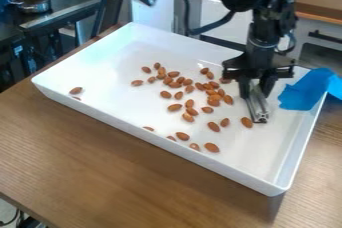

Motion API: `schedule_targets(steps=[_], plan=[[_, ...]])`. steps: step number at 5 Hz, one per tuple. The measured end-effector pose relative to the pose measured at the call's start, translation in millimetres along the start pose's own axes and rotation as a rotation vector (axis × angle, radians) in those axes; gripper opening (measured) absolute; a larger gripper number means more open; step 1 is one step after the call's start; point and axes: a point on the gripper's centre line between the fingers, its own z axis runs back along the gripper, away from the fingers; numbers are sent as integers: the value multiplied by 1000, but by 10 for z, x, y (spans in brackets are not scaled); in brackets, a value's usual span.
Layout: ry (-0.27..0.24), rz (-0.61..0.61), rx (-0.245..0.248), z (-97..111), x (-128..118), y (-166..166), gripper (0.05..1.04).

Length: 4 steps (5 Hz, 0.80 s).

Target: Sweep into pile

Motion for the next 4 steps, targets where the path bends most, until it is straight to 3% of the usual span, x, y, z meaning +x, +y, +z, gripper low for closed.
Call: schedule_targets(steps=[3,4], plan=[[-12,-5,-35,29,-5,691,380],[-15,10,-27,34,-1,954,380]])
